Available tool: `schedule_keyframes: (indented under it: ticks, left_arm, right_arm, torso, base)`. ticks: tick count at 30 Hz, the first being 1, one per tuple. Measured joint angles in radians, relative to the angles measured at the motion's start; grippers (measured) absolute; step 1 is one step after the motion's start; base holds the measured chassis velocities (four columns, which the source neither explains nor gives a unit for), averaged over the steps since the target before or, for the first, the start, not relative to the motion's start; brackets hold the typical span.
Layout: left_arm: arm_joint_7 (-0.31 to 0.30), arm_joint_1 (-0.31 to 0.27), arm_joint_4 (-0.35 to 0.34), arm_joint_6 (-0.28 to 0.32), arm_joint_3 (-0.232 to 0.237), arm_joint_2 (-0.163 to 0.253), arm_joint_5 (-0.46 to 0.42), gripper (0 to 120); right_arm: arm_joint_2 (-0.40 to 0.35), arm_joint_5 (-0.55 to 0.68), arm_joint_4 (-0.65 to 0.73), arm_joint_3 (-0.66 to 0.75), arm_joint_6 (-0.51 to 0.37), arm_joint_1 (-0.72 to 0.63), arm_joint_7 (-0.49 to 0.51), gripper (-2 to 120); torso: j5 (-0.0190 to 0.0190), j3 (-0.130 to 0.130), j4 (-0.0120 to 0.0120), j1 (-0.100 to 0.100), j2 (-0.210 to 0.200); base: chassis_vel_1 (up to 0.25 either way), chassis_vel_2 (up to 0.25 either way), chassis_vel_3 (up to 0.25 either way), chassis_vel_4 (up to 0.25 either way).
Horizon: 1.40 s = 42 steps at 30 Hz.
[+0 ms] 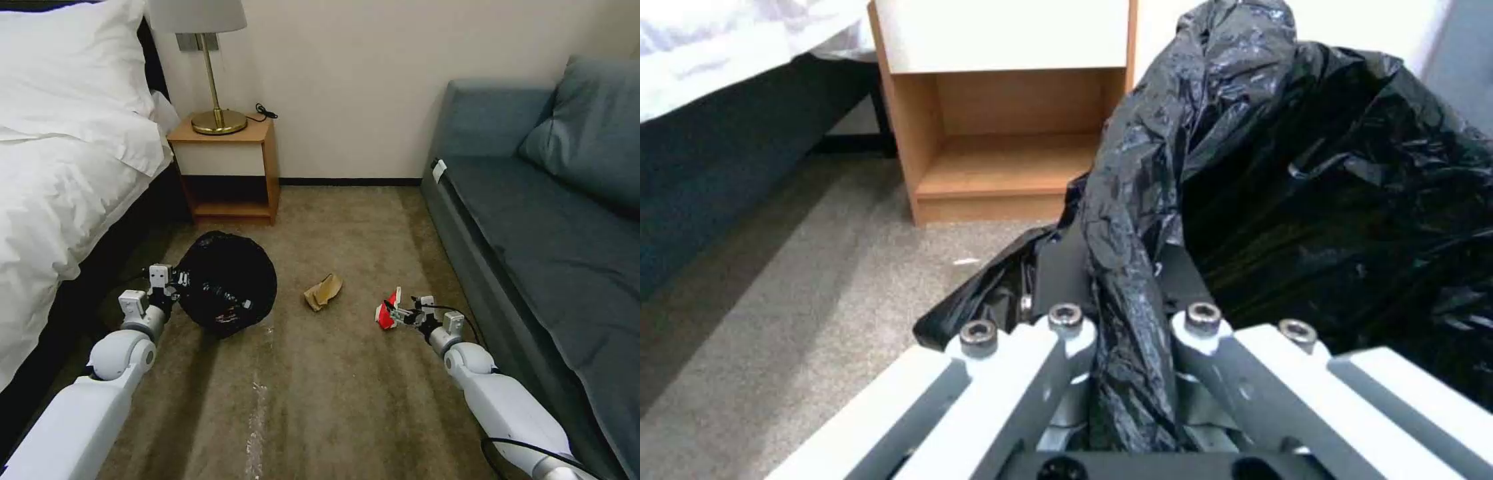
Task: Pick up the trash bin, then pick up the garbage on the floor and place it into the trash bin.
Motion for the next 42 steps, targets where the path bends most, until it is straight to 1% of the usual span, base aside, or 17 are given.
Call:
schedule_keyframes:
  ticks: [11, 25, 42]
  left_arm:
    - [0.006, 0.002, 0.007, -0.009, 0.000, -0.006, 0.002, 4]
    - [0.014, -0.001, 0.020, -0.013, 0.008, -0.014, 0.004, 4]
    - [0.024, -0.020, 0.042, -0.021, 0.021, -0.022, 0.002, 4]
  right_arm:
    - [0.004, 0.000, -0.006, 0.004, 0.005, -0.001, 0.001, 100]
    - [0.018, 0.007, -0.027, 0.005, 0.005, 0.012, -0.006, 100]
    - [0.035, 0.012, -0.062, 0.001, 0.002, 0.031, -0.023, 100]
  torso:
    - [0.0000, 0.000, -0.0001, 0.000, 0.000]
    - [0.0000, 0.000, 0.0000, 0.000, 0.000]
    - [0.0000, 0.000, 0.0000, 0.000, 0.000]
  base:
    - [-0.070, 0.065, 0.078, -0.069]
    - [-0.030, 0.031, 0.022, -0.021]
    - [-0.062, 0.060, 0.065, -0.062]
